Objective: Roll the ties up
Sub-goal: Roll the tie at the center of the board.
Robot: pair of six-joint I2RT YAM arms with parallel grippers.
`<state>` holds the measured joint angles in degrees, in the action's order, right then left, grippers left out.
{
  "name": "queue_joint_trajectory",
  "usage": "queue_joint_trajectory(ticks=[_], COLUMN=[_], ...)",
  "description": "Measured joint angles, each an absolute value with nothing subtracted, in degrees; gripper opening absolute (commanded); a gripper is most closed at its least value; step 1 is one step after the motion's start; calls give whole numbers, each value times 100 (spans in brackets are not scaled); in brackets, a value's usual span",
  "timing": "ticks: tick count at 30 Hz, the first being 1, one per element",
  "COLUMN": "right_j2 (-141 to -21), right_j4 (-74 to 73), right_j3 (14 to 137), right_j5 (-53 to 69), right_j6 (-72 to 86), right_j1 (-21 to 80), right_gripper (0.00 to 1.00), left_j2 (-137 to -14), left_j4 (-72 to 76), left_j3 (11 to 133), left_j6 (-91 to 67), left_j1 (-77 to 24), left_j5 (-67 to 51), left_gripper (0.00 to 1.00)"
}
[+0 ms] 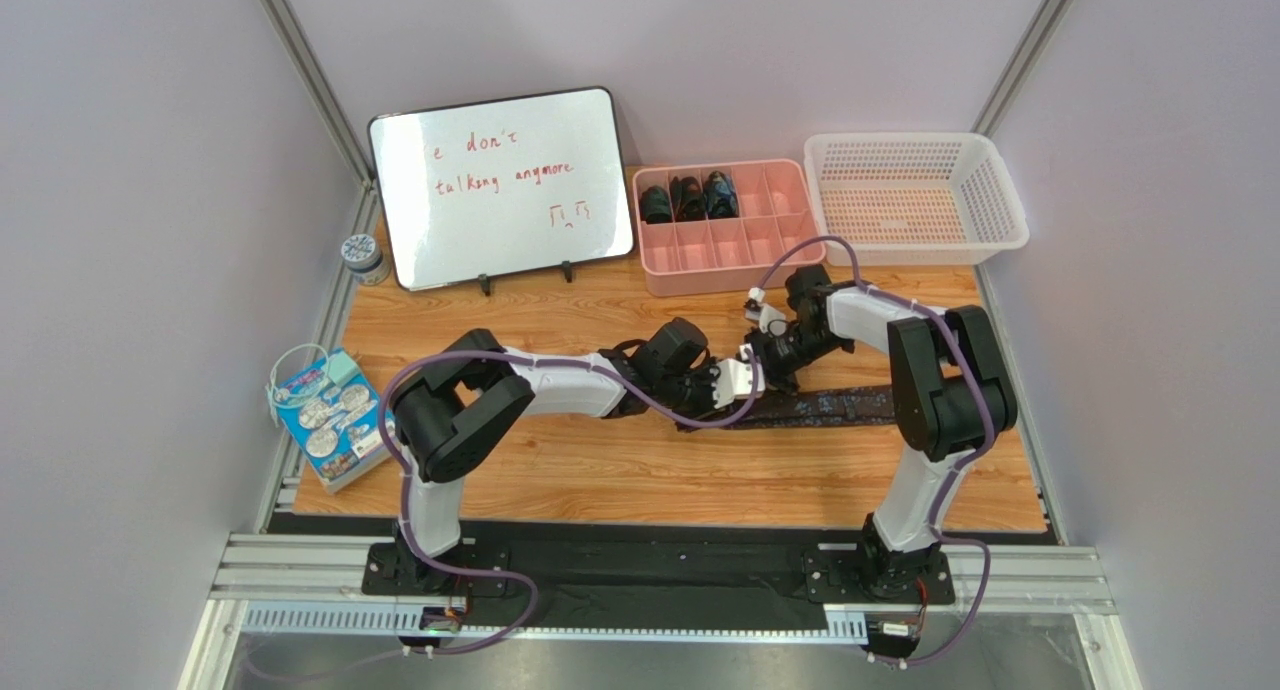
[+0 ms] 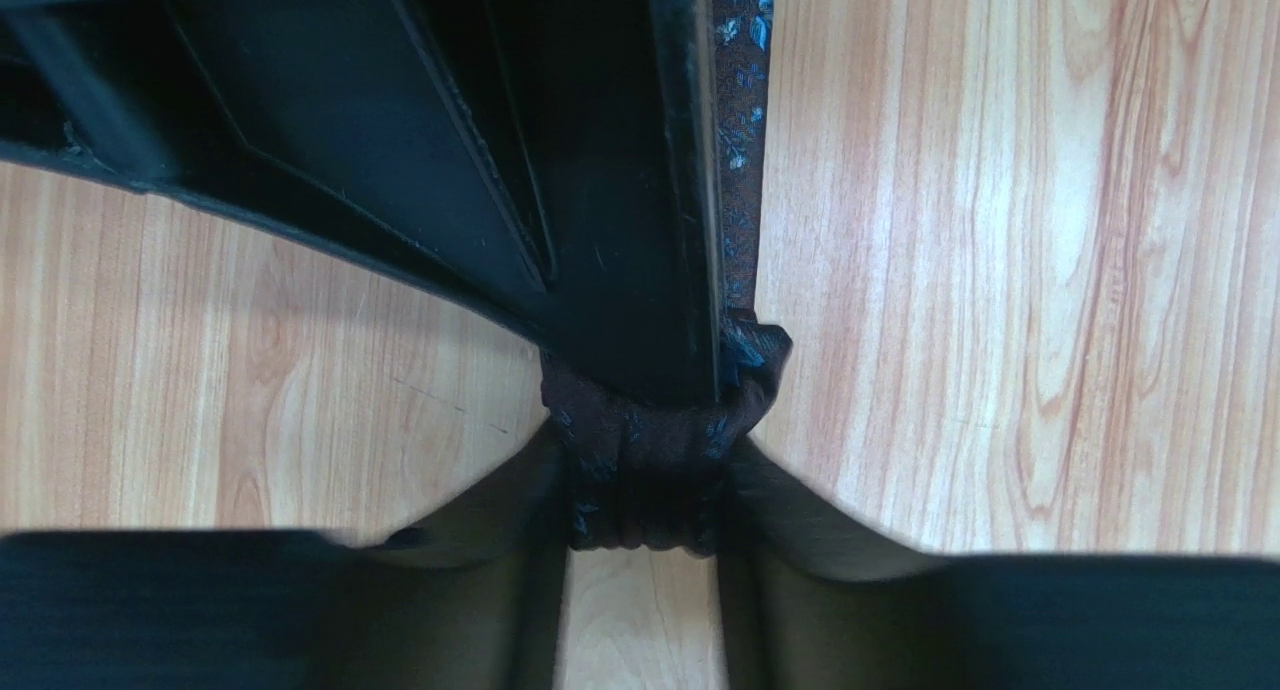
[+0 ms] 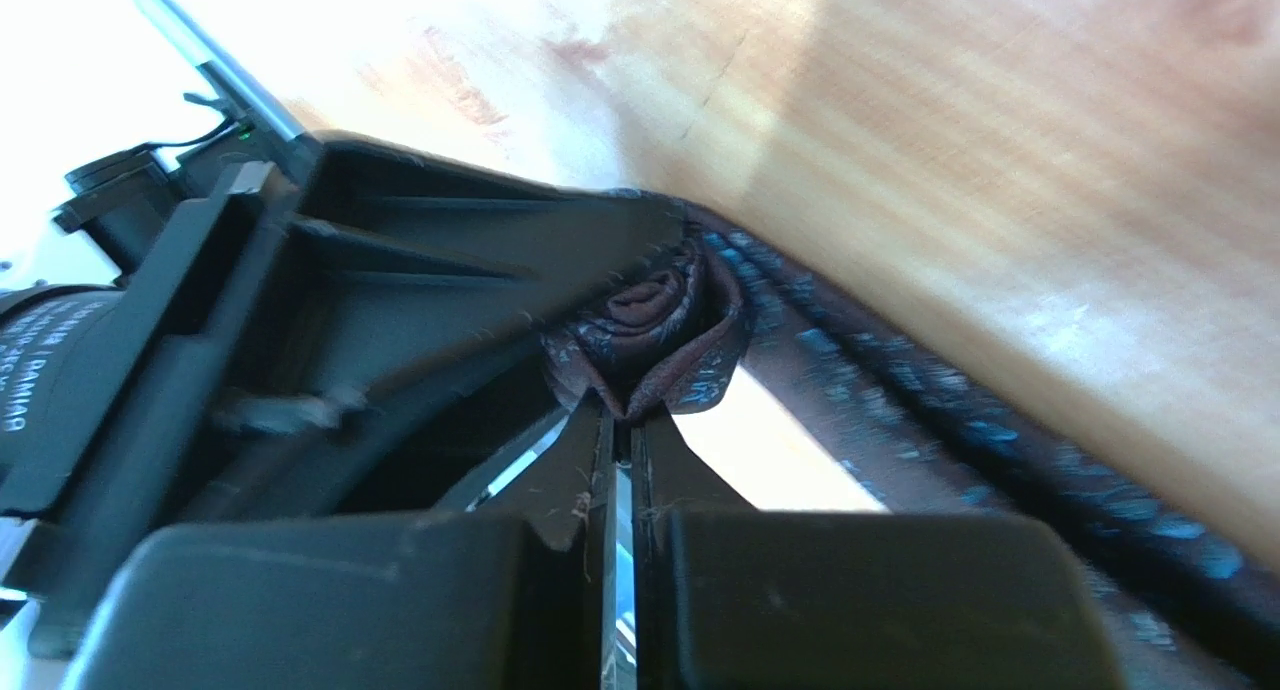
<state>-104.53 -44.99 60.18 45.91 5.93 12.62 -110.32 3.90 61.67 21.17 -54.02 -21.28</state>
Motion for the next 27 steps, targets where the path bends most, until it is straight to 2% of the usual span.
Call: queue_joint_trajectory(ticks=[1,3,4,5,11,18,22,27], right_j2=[-10488,-10573,-10606,-10659,-10914,-11096,-11096,-11045], right_j4=[-4506,-4525,-4525,-4517,-4630,-4906,-4947,-4952], right_j3=[6040,6049,6049,6049,6145,6390,6434,6482], right_j5=[4547,4390,4294,4136,3852,3730,3588,3330], right_j6=[593,593,593,593,694,757,814,985], right_j1=[1262,1234,1205,1175,1107,1190,1262,1439], right_gripper=[0,0,0,0,0,0,0,0], left_j2=[-11026,-10951,-10934,-10888,-10787,-10842,-11185,-11566], left_j4=[440,558,558,613,1039,2366,3411,4276], left_j3=[6132,5970,5942,5859,5524,4965,4860,4912], left_j6=[2119,2080,2102,2088,2073,1728,1326,775], left_j1=[-5384,-5284,-5229,-5162,-4934,-4917,-4917,-4915], left_j5=[-2152,-2322,-2359,-2434,-2864,-3076,-3164,-3223], left_gripper=[61,70,80,80,83,84,76,73])
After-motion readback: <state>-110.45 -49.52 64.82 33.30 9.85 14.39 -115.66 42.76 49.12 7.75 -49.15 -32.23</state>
